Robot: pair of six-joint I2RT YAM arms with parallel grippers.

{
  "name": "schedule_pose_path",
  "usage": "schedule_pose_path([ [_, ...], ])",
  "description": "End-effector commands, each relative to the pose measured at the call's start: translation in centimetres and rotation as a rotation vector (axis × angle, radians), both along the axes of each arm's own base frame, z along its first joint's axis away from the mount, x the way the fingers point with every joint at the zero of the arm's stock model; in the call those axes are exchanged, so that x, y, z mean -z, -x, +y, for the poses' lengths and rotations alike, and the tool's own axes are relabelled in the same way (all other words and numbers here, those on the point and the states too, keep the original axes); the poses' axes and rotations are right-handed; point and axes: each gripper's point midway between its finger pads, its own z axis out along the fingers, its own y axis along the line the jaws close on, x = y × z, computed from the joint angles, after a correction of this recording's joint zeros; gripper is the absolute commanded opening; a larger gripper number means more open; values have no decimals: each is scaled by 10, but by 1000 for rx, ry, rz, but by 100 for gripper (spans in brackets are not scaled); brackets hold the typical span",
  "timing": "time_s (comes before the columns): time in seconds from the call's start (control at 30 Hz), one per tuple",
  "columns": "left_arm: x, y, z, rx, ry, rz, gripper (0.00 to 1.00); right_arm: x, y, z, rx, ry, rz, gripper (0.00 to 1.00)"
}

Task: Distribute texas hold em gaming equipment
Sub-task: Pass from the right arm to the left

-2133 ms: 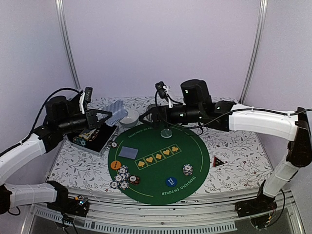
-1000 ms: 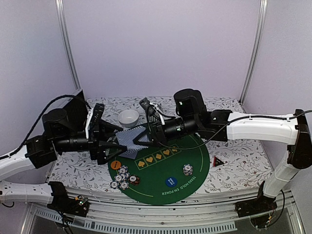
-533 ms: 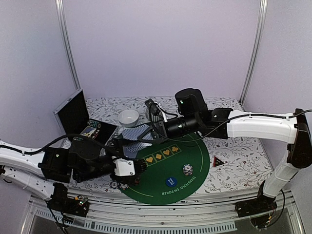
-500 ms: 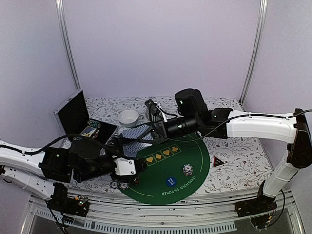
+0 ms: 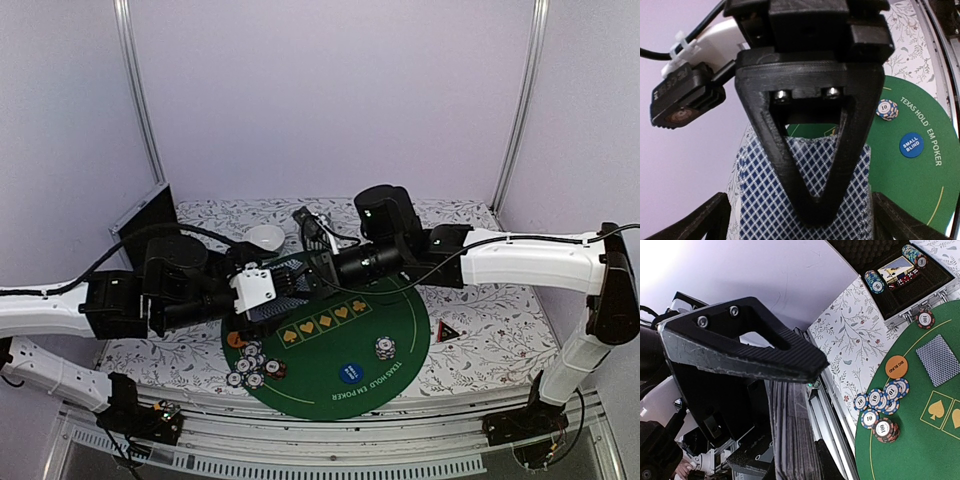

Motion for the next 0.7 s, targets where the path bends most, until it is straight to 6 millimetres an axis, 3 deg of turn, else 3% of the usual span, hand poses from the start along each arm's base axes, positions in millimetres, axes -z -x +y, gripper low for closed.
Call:
schedule_pose_path([
  [0.0,9,1,-2,23,-13,50,97,5,7,8,-38,0,29,2],
  [0.3,14,-8,3,-17,-25,15,85,7,8,15,-63,-7,46,3],
  [0.67,22,-2,3,13,-29,26,88,9,8,16,-60,-5,62,3],
])
